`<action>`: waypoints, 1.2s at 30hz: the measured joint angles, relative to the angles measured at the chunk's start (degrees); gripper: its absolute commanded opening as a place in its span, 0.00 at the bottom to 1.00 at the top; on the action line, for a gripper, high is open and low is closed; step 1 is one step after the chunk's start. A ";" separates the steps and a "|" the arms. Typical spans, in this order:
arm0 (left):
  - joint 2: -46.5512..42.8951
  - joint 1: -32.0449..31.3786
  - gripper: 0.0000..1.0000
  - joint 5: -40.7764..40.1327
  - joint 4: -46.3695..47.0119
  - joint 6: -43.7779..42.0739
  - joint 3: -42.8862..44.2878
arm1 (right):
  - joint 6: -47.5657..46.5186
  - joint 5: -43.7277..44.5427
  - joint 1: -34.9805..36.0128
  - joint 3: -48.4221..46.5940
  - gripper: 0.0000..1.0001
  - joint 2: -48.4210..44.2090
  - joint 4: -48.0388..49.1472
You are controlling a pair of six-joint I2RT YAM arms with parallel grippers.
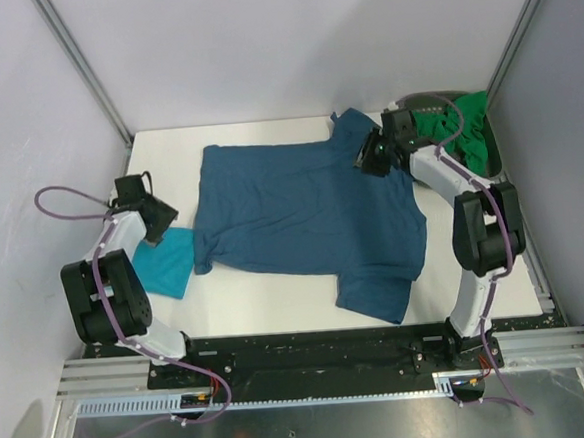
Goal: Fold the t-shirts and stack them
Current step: Flatten out the tshirt
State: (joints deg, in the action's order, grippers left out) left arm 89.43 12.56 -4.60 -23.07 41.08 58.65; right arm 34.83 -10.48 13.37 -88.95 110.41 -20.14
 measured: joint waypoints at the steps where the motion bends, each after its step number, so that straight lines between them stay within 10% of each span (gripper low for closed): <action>1: -0.11 0.79 0.67 -0.63 -0.22 0.02 -1.29 | 0.11 0.04 0.46 2.62 0.41 -1.73 -0.15; 14: -9.53 6.58 0.67 -11.08 -0.61 5.07 -14.19 | 0.74 2.40 7.04 25.22 0.40 -14.49 -0.98; 36: -26.86 12.66 0.65 -13.73 -4.79 6.88 -22.69 | 1.70 3.78 10.29 30.77 0.39 -20.74 -0.76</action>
State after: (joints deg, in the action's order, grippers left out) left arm 62.57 25.21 -18.33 -27.86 47.97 35.97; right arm 36.53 -6.70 23.66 -58.17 89.67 -20.91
